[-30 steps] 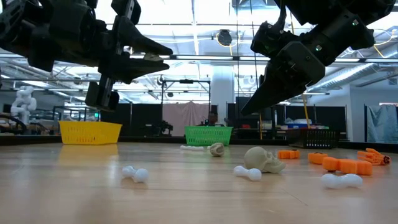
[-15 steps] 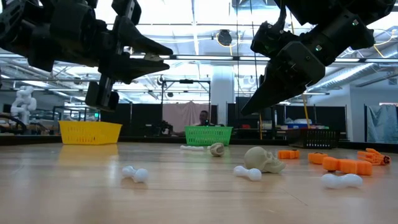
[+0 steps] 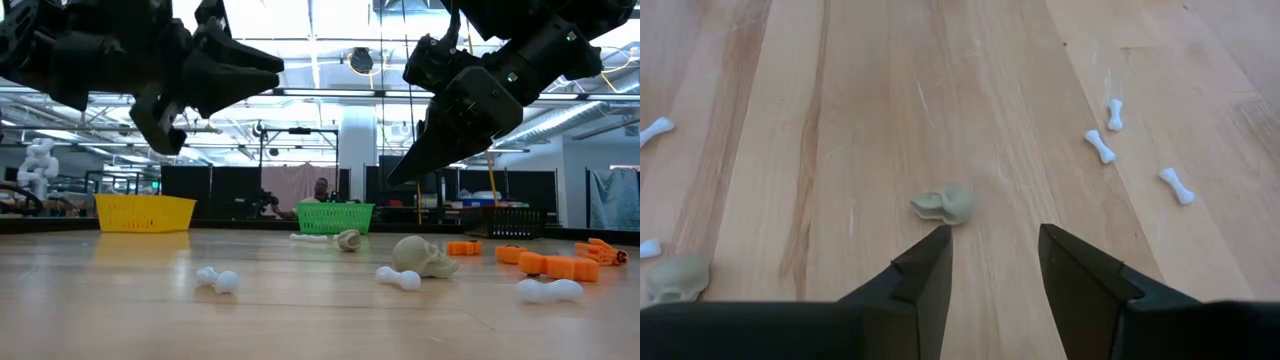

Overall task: Sort Halloween decoration
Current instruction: Put the gray skull toy into the green bin, then put the white bone toy into the black bin

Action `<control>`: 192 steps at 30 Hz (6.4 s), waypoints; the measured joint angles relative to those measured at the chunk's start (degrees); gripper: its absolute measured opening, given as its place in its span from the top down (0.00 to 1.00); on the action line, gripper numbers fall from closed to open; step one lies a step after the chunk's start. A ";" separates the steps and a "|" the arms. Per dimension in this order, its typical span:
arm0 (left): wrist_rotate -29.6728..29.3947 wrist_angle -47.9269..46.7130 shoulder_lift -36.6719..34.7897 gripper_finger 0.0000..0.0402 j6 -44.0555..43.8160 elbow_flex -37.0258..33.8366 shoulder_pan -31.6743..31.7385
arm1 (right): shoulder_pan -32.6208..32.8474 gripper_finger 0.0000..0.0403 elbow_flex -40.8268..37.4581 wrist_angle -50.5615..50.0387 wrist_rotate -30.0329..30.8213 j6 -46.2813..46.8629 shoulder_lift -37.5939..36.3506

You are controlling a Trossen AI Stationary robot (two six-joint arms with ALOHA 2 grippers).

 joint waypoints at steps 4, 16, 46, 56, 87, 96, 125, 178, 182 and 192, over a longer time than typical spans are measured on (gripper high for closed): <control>-0.27 0.02 0.00 0.80 -6.42 0.00 0.00 | 0.00 0.66 0.00 0.00 0.00 0.00 0.00; -1.25 0.02 0.00 0.80 -23.23 0.00 0.00 | 0.02 0.66 0.00 0.00 0.00 0.00 0.00; -13.41 -52.71 -5.22 0.80 -34.90 37.20 24.91 | 0.02 0.66 0.00 0.07 0.13 1.01 0.00; 4.94 -71.95 1.09 0.80 -42.22 54.44 39.53 | 0.03 0.66 0.02 -0.87 0.05 1.83 0.00; 17.25 -81.02 29.35 0.80 -36.47 64.11 49.51 | 3.73 0.66 0.02 -4.55 -0.20 3.26 0.00; 17.00 -81.64 29.14 0.57 -36.58 64.09 49.13 | 3.73 0.66 0.02 -5.36 -0.20 3.26 0.00; 1.52 -98.44 -11.34 0.43 -50.34 38.05 13.15 | 5.28 0.66 0.02 -5.27 -0.26 11.75 0.00; -16.31 -76.34 -14.19 0.43 -71.15 19.61 -11.43 | 20.96 0.64 48.04 -53.52 -12.37 17.29 28.30; -16.31 -76.37 -14.19 0.43 -71.15 19.61 -11.43 | 20.29 0.60 48.28 -53.79 -12.40 16.03 29.64; -16.31 -76.48 -14.19 0.43 -71.15 19.61 -11.41 | 19.80 0.60 48.30 -52.21 -12.60 14.03 30.54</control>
